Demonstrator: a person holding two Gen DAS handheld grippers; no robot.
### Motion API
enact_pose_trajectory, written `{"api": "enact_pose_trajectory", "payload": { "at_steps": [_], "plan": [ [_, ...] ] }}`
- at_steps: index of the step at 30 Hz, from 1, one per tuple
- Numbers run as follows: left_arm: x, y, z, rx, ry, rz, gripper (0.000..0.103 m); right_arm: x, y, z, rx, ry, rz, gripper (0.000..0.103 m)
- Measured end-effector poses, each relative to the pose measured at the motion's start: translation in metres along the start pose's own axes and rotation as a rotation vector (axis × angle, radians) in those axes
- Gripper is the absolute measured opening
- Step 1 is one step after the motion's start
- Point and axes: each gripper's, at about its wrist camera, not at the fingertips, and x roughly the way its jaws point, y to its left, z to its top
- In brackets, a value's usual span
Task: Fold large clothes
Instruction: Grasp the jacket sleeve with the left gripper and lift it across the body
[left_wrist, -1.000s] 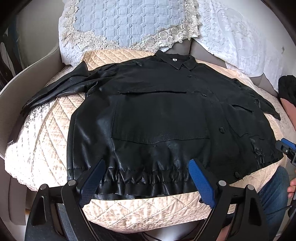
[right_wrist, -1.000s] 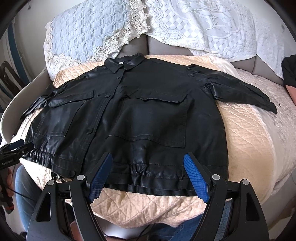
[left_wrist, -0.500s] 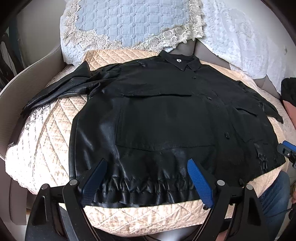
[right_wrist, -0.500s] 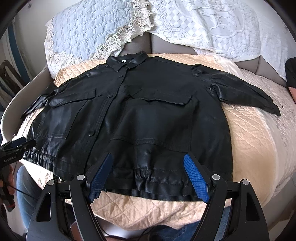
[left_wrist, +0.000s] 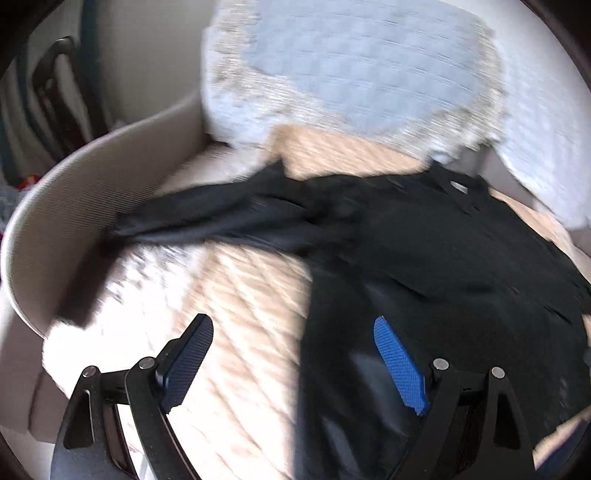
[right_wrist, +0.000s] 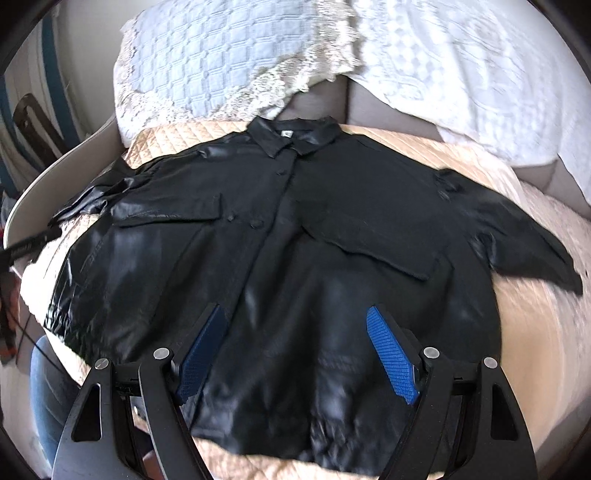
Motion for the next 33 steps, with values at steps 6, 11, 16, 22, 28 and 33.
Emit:
{"api": "enact_pose_trajectory", "payload": {
  "at_steps": [6, 11, 16, 22, 28, 33],
  "plan": [
    [0.052, 0.088, 0.039, -0.176, 0.014, 0.085, 0.09, 0.02, 0.016, 0.018, -0.025, 0.004, 0.024, 0.08],
    [0.098, 0.146, 0.053, -0.341, 0.056, 0.092, 0.09, 0.036, 0.02, 0.021, -0.036, 0.036, 0.028, 0.08],
    [0.131, 0.168, 0.053, -0.472, 0.094, 0.085, 0.09, 0.047, 0.015, 0.022, -0.03, 0.06, 0.014, 0.08],
    [0.148, 0.165, 0.062, -0.451, 0.065, 0.155, 0.015, 0.051, 0.006, 0.025, -0.015, 0.055, 0.009, 0.08],
    [0.092, 0.131, 0.094, -0.362, -0.055, 0.07, 0.005, 0.046, -0.007, 0.019, 0.012, 0.038, 0.021, 0.08],
    [0.026, 0.037, 0.129, -0.179, -0.195, -0.118, 0.005, 0.04, -0.019, 0.019, 0.043, 0.015, 0.037, 0.08]
  ]
}}
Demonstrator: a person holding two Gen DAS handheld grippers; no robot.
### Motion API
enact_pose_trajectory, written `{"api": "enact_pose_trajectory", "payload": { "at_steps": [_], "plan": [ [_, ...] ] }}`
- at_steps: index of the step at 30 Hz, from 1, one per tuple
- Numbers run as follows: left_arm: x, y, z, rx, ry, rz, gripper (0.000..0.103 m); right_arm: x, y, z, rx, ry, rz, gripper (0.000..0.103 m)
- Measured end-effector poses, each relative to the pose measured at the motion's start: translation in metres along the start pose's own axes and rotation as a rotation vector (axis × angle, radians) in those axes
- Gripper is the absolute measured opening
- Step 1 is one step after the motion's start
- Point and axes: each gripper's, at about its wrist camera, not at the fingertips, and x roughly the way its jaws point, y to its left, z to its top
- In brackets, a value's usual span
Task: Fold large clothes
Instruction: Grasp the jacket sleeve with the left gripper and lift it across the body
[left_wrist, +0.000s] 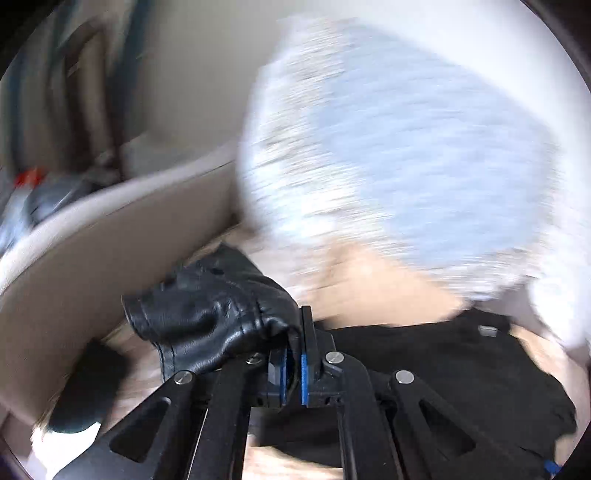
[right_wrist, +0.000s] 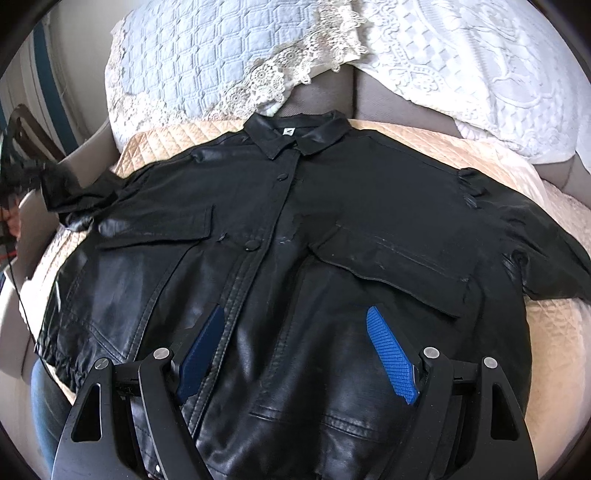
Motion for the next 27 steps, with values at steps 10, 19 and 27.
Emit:
{"api": "enact_pose_trajectory", "payload": {
  "at_steps": [10, 19, 27],
  "plan": [
    [0.048, -0.212, -0.079, 0.281, 0.2, -0.361, 0.008, -0.015, -0.03, -0.012, 0.085, -0.01, 0.003, 0.08],
    [0.023, -0.238, -0.123, 0.445, 0.223, -0.274, 0.052, -0.011, -0.031, -0.003, 0.108, -0.019, 0.041, 0.08],
    [0.013, -0.159, -0.077, 0.367, 0.124, -0.132, 0.056, 0.022, 0.008, 0.044, 0.072, -0.03, 0.133, 0.08]
  ]
}}
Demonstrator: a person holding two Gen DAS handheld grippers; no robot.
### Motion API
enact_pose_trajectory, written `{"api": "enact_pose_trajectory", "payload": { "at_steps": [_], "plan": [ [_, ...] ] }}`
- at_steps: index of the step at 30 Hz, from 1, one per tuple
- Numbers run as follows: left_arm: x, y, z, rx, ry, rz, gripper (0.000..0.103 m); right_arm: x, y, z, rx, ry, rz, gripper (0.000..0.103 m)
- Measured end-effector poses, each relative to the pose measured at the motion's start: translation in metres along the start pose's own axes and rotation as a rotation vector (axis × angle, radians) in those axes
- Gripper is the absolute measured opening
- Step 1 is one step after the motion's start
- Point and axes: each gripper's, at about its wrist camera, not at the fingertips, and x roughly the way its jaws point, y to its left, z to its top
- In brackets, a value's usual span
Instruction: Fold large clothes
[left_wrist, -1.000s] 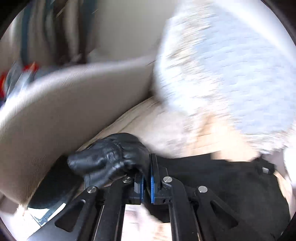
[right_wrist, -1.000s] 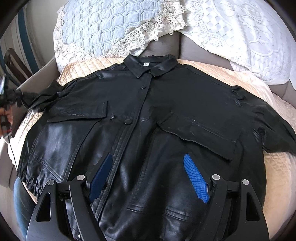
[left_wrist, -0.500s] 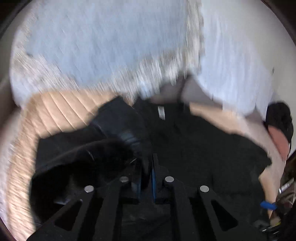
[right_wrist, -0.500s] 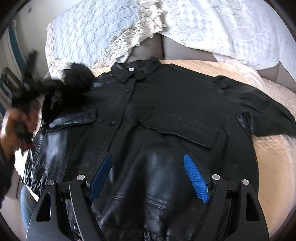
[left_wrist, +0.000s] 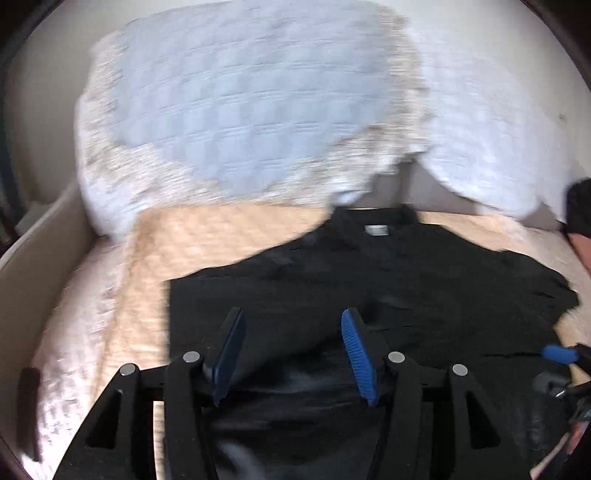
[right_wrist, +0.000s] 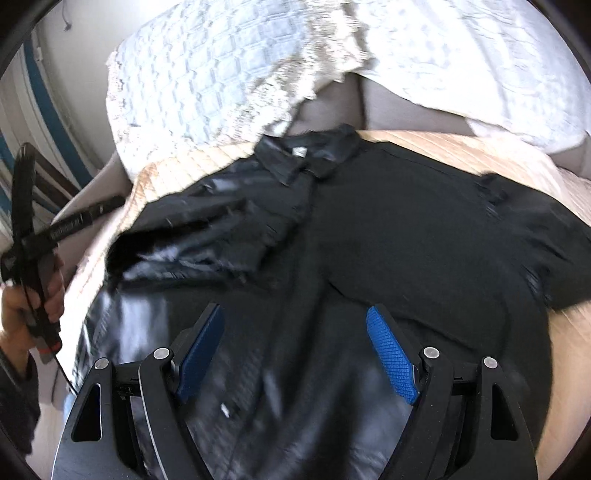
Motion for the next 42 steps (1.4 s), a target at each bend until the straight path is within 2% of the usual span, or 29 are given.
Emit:
{"api": "enact_pose_trajectory", "payload": {
  "at_steps": [4, 6, 9, 10, 11, 12, 13, 16, 17, 21, 22, 24, 27, 28, 30, 31, 35, 39, 42],
  "plan": [
    [0.04, 0.048, -0.014, -0.084, 0.097, 0.074, 0.055, 0.05, 0.001, 0.032, 0.043, 0.028, 0.073, 0.079],
    [0.06, 0.061, -0.028, -0.122, 0.163, 0.064, 0.055, 0.09, -0.002, 0.046, 0.073, 0.084, 0.083, 0.076],
    [0.08, 0.064, -0.047, -0.155, 0.219, 0.039, 0.055, 0.14, -0.004, 0.052, 0.109, 0.203, 0.088, 0.048],
    [0.081, 0.063, -0.051, -0.15, 0.206, 0.041, 0.055, 0.149, -0.003, 0.052, 0.101, 0.222, 0.075, 0.041],
    [0.081, 0.062, -0.052, -0.142, 0.194, 0.043, 0.055, 0.155, 0.0, 0.052, 0.07, 0.222, 0.039, 0.026],
    [0.081, 0.06, -0.052, -0.139, 0.193, 0.04, 0.055, 0.156, 0.004, 0.056, 0.029, 0.212, -0.006, 0.015],
    [0.082, 0.061, -0.05, -0.142, 0.195, 0.033, 0.055, 0.154, 0.004, 0.061, 0.026, 0.201, -0.002, 0.009],
    [0.082, 0.063, -0.04, -0.144, 0.177, 0.012, 0.055, 0.136, -0.004, 0.087, 0.047, 0.108, 0.022, 0.003],
    [0.082, 0.062, -0.038, -0.142, 0.169, 0.011, 0.055, 0.136, -0.005, 0.092, 0.04, 0.099, 0.013, 0.002],
    [0.095, 0.063, -0.04, -0.146, 0.205, 0.024, 0.055, 0.163, -0.011, 0.085, 0.005, 0.216, -0.063, 0.003],
    [0.09, 0.063, -0.04, -0.145, 0.199, 0.022, 0.055, 0.158, -0.012, 0.083, 0.002, 0.196, -0.071, 0.003],
    [0.073, 0.066, -0.038, -0.16, 0.166, -0.006, 0.055, 0.135, -0.01, 0.076, 0.017, 0.098, -0.043, 0.003],
    [0.061, 0.067, -0.034, -0.132, 0.122, 0.02, 0.055, 0.13, 0.002, 0.067, -0.007, 0.065, 0.009, 0.008],
    [0.067, 0.066, -0.035, -0.115, 0.131, 0.038, 0.055, 0.137, 0.008, 0.063, -0.034, 0.087, 0.004, 0.009],
    [0.09, 0.068, -0.043, -0.104, 0.213, 0.049, 0.056, 0.166, 0.009, 0.049, -0.063, 0.203, -0.004, 0.009],
    [0.098, 0.071, -0.048, -0.115, 0.242, 0.053, 0.057, 0.168, 0.007, 0.045, -0.067, 0.2, 0.002, 0.009],
    [0.068, 0.065, -0.044, -0.104, 0.211, 0.089, 0.057, 0.129, 0.003, 0.041, -0.053, 0.129, 0.003, 0.009],
    [0.011, 0.043, -0.041, -0.068, 0.121, 0.133, 0.057, 0.065, 0.002, 0.02, -0.066, 0.026, 0.03, 0.016],
    [-0.025, 0.023, -0.045, -0.062, 0.083, 0.114, 0.057, 0.026, -0.002, 0.001, -0.059, -0.023, 0.049, 0.021]
  ]
}}
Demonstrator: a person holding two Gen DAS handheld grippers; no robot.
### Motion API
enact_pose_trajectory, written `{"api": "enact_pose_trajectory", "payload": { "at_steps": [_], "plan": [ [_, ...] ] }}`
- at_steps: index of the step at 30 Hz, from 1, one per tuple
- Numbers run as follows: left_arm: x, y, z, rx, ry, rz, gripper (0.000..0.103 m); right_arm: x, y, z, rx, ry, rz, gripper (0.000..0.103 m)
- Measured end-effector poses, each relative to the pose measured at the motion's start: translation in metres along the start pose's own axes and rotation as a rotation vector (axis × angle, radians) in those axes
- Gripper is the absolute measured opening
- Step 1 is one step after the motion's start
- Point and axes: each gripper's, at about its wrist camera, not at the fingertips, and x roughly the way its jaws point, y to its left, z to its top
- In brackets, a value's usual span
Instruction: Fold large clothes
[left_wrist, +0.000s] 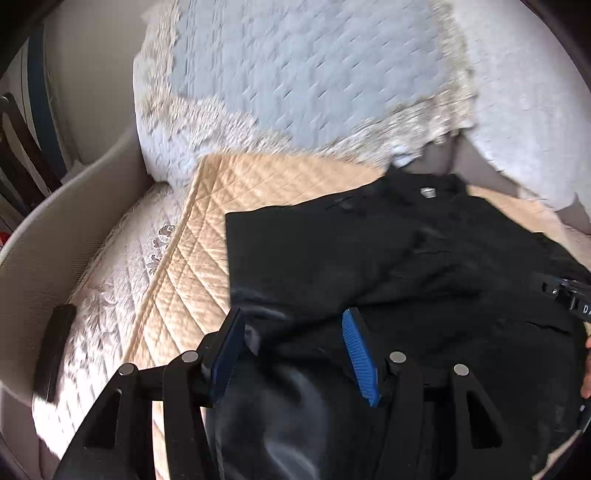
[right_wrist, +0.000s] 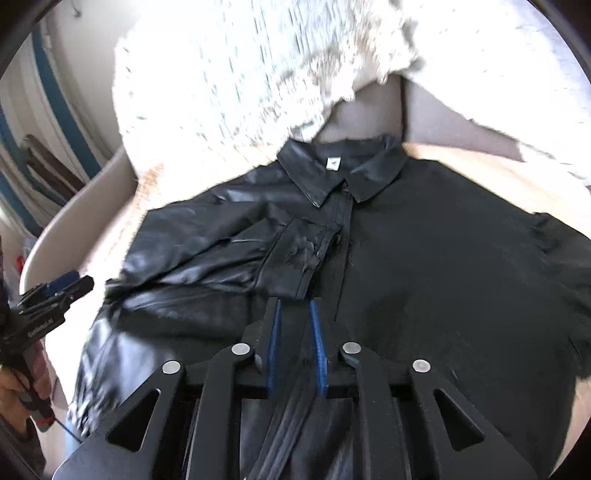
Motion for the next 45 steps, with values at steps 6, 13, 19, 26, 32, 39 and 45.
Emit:
{"api": "enact_pose_trajectory", "payload": {
  "at_steps": [6, 13, 19, 26, 32, 39, 45],
  "plan": [
    [-0.046, -0.038, -0.022, 0.024, -0.015, -0.057, 0.057, -0.047, -0.005, -0.03, 0.02, -0.047, -0.011, 0.035],
    [-0.07, -0.071, -0.036, 0.059, -0.004, -0.107, 0.057, -0.079, -0.023, -0.051, 0.031, -0.052, -0.062, 0.035],
    [-0.072, -0.085, -0.037, 0.082, -0.004, -0.112, 0.061, -0.09, -0.048, -0.057, 0.078, -0.067, -0.094, 0.045],
    [-0.051, -0.083, -0.04, 0.075, -0.002, -0.126, 0.065, -0.094, -0.098, -0.058, 0.165, -0.081, -0.139, 0.054],
    [-0.006, -0.066, -0.043, 0.045, 0.082, -0.092, 0.065, -0.101, -0.193, -0.063, 0.346, -0.091, -0.22, 0.057],
    [0.017, -0.076, -0.035, 0.023, 0.102, -0.123, 0.065, -0.112, -0.336, -0.079, 0.663, -0.126, -0.323, 0.057],
    [0.04, -0.091, -0.037, 0.041, 0.129, -0.116, 0.065, -0.123, -0.432, -0.095, 0.976, -0.232, -0.348, 0.057]
  ]
}}
